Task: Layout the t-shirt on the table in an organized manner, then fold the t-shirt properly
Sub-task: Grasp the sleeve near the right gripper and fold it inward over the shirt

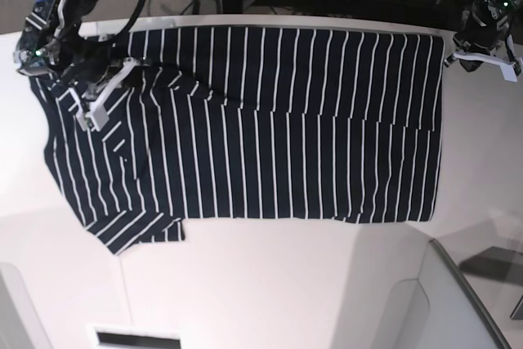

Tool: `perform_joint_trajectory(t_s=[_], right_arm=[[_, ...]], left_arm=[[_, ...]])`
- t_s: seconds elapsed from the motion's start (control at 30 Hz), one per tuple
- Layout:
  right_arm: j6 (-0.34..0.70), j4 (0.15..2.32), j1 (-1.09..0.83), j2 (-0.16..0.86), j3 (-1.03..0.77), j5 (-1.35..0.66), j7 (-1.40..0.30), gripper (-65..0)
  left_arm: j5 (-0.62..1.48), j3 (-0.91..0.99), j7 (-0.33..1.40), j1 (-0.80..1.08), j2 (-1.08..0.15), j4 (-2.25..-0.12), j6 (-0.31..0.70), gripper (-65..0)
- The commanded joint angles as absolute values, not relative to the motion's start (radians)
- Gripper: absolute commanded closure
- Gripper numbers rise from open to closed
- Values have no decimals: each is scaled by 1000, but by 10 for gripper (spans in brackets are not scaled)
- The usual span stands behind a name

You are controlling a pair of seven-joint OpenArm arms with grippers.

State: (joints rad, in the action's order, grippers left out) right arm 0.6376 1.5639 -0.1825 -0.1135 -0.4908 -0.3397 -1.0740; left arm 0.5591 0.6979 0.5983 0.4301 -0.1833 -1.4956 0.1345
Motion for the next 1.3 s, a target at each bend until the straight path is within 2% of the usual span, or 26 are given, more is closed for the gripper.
perform_joint_trajectory(t_s=[0.0, 0.53, 0.87, 1.13, 1.2, 1.27], right_arm=[[644, 1577, -166, -107, -490, -355, -1063, -6], [596, 1573, -1, -120, -483, -355, -1124, -8], [599, 1382, 71, -117, -303, -355, -1118, -8], [601, 1294, 133, -113, -133, -355, -1035, -17], [601, 1270, 150, -113, -124, -355, -1040, -56], [601, 1262, 159, -101, -124, -355, -1041, -177]], left_arm=[[568, 705, 582, 430, -199, -1511, 142, 0], [568, 705, 582, 435, -199, -1512, 142, 0], [568, 705, 582, 432, -199, -1512, 142, 0], [568, 705, 582, 427, -199, -1512, 142, 0], [568, 705, 582, 427, -200, -1512, 142, 0], [568, 699, 582, 427, -220, -1511, 142, 0]])
